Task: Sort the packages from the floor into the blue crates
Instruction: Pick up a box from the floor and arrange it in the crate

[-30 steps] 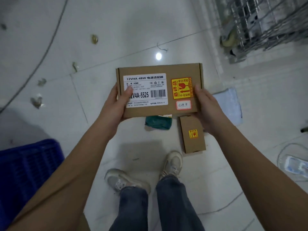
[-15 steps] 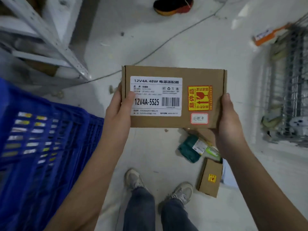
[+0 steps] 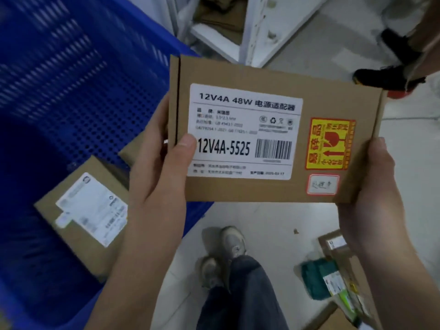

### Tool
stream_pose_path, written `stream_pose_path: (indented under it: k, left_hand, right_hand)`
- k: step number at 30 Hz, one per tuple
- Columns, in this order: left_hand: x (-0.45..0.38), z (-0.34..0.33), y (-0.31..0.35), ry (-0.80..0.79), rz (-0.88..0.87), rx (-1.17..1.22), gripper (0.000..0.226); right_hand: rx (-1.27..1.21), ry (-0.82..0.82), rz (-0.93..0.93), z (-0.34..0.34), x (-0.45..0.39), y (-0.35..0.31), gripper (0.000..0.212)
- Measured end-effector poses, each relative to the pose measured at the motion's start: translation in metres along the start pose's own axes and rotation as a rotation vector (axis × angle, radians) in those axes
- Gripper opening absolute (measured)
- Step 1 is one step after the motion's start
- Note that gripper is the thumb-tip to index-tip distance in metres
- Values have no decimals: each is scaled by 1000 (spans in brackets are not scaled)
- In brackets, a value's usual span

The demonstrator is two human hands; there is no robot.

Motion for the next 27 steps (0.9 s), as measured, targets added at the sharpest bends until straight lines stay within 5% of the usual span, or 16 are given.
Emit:
stream_pose_path:
  k: [6,13,19,24,27]
  left_hand:
    - [-19,78,1,155,50,-65,35]
    - [-75,176,-12,379,166,-110,12]
    - [-126,222,-64,369,487,-175,39]
    - [-150,244,-102,276,662,-205,73]
    - [-158,250,-128,223,752,-251,70]
  right_hand:
    - [224,-167,86,-71,-22,-16,27]
    - [496,-668,310,-202,-78,-49,21]
    - [796,-755,280,-291,-151,-39,13]
    - [1075,-746,271,-323,-197,-13,35]
    - [1333,-777,297,-336,-209,11,46]
Point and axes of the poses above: each hand's wrist, its own x-axis away from the middle knuckle, its own z-axis out of the back of the hand, y = z × x, the point moved 2 cm from there along -x, towards the middle knuckle, and after that the axes turned 10 degrees about -y, right-handed, at the moved point
